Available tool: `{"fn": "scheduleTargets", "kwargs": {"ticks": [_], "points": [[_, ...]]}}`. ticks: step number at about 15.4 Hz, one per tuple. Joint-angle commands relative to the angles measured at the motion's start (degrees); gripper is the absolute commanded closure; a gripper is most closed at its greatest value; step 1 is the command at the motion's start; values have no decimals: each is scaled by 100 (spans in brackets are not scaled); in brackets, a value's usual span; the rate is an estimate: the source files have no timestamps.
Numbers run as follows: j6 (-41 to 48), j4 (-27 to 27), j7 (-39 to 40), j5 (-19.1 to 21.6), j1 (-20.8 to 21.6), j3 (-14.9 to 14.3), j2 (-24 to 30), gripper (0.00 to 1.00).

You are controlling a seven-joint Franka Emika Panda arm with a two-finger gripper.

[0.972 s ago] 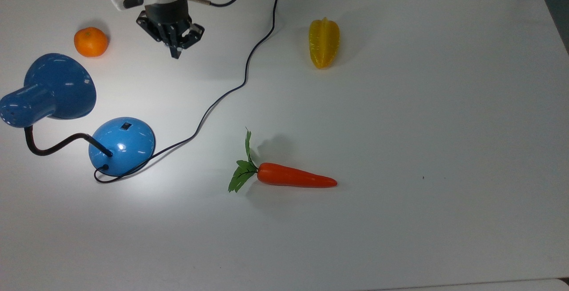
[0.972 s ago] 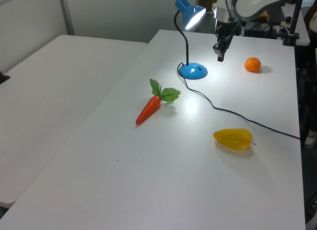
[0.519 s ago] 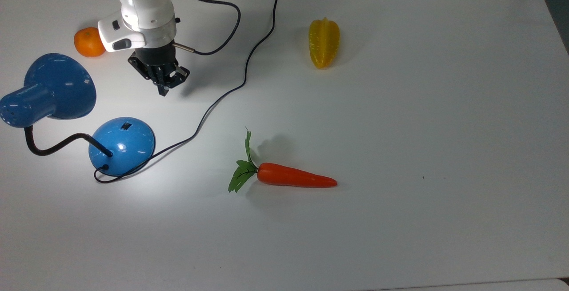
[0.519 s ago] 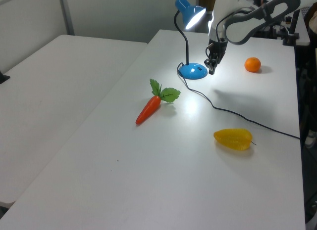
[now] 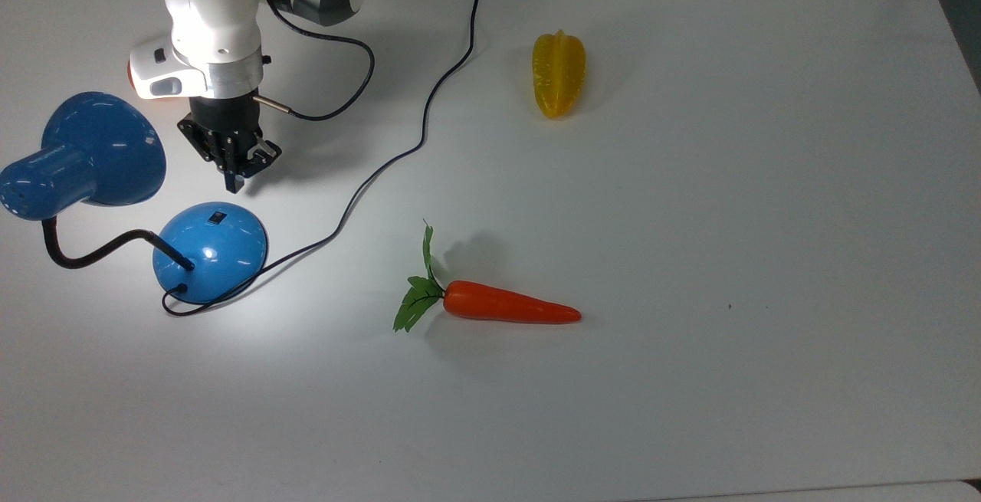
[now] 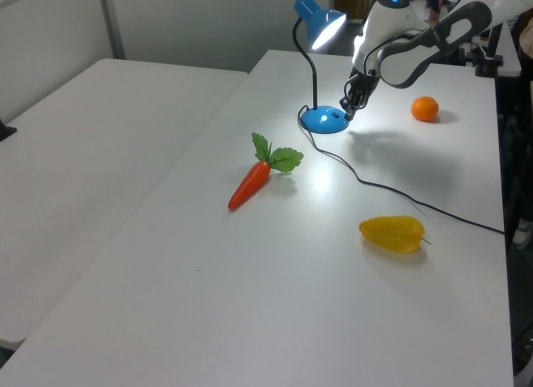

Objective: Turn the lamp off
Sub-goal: 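Lower the gripper and press the switch on the lamp base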

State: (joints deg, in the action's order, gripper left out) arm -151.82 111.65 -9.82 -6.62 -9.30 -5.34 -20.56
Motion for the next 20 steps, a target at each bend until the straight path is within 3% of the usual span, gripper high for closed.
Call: {"fn": "scheduleTargets", "kwargs": {"ticks": [1,6,20], "points": [[-636,-47,-64,-112,-37,7,-202,100],[-1015,-126,42,-112,-72,7,-316,100],[-876,-55,7,-112,-46,7,-334,100]]}}
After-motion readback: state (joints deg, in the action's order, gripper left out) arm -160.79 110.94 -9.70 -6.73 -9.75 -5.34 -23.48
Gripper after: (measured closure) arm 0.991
